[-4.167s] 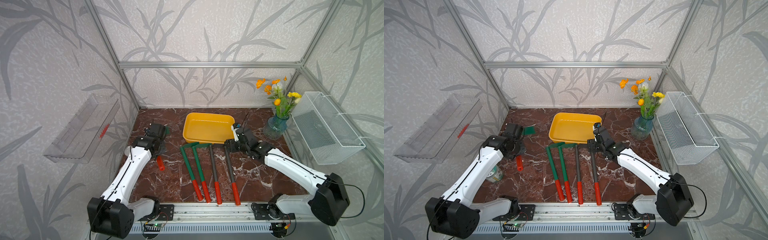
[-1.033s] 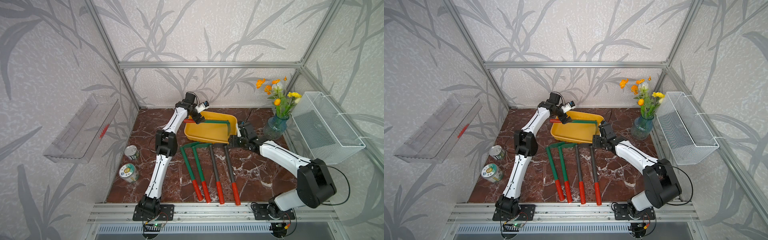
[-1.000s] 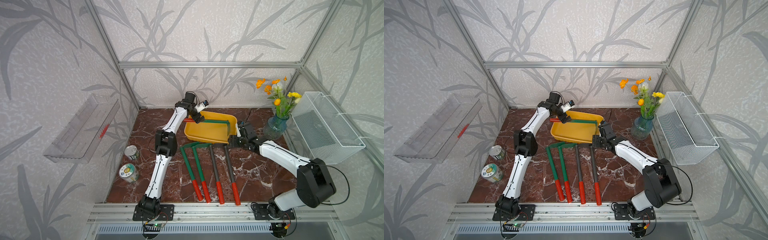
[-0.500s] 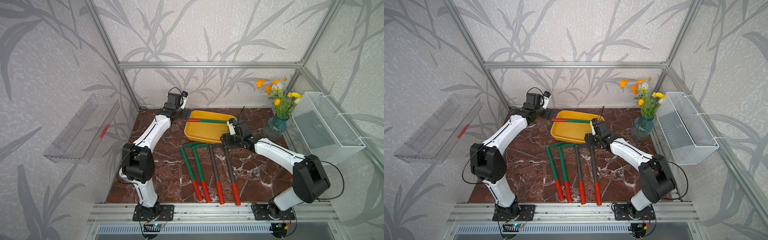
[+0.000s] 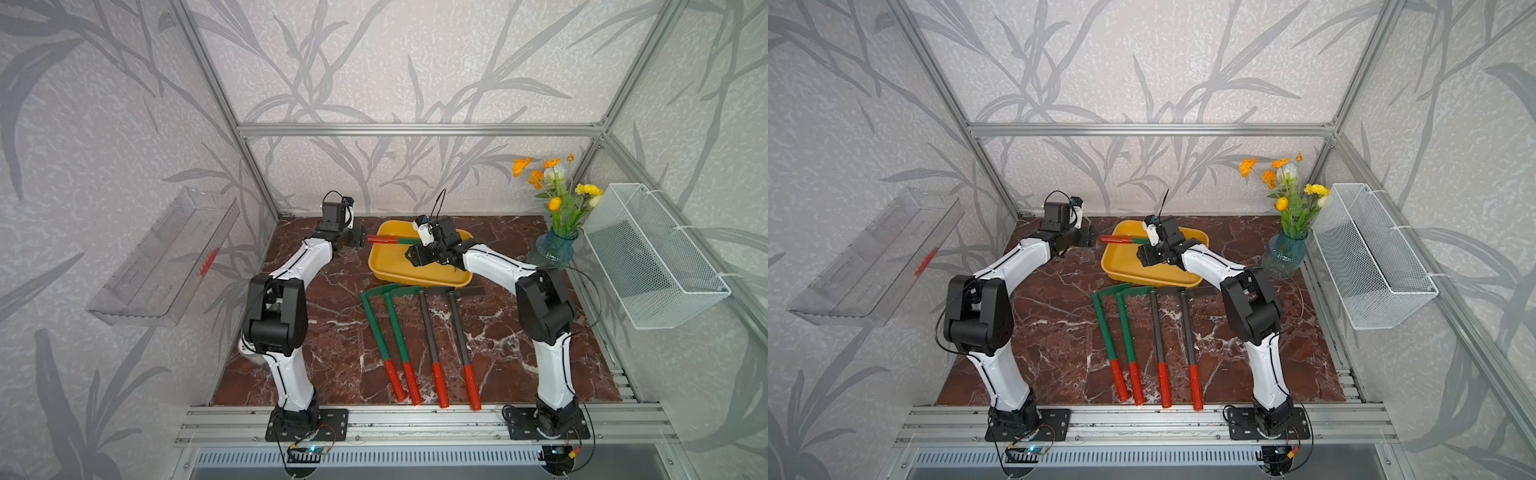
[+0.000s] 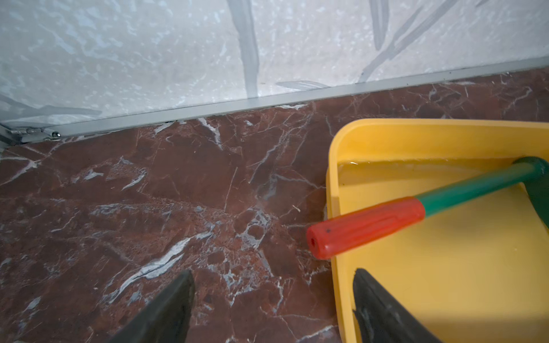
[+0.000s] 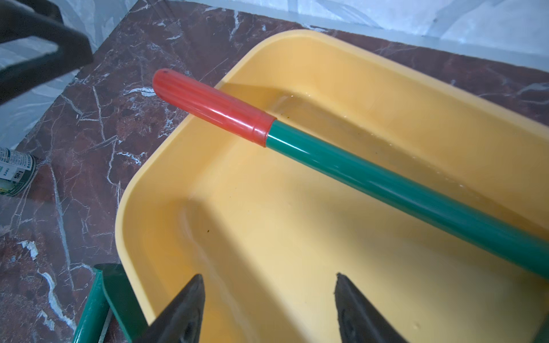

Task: Put the small hoe into the storage box
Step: Place the hoe in the storage box.

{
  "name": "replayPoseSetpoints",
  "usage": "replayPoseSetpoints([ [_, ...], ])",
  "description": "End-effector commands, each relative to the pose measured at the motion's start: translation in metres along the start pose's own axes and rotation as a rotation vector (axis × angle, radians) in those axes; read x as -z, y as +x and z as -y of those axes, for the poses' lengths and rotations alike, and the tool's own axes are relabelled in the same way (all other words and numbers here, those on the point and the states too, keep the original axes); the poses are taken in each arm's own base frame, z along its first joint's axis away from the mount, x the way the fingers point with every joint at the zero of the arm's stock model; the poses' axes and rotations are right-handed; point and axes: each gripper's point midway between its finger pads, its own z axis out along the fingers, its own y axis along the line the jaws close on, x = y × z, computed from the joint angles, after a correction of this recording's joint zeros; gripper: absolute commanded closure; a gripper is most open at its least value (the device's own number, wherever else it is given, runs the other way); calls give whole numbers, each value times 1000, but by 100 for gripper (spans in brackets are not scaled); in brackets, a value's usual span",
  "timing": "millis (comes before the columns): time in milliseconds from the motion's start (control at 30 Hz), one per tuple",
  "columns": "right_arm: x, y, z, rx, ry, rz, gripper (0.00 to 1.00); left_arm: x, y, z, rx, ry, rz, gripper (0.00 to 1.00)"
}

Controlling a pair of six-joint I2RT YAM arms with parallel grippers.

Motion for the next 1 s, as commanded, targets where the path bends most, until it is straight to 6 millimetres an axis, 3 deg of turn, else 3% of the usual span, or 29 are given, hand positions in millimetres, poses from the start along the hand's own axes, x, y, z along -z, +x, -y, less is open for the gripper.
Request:
replayPoseSetpoints([
  [0,-3,0,-20,44,-52,-19,31,-7,-16,18,2,98,33,17],
  [433,-20,37,-26,31,-76,-111,32,-42,9,36,56,213,-4,17],
  [967,-21,83,-31,3,-87,-192,33,-85,0,70,41,272,31,16],
])
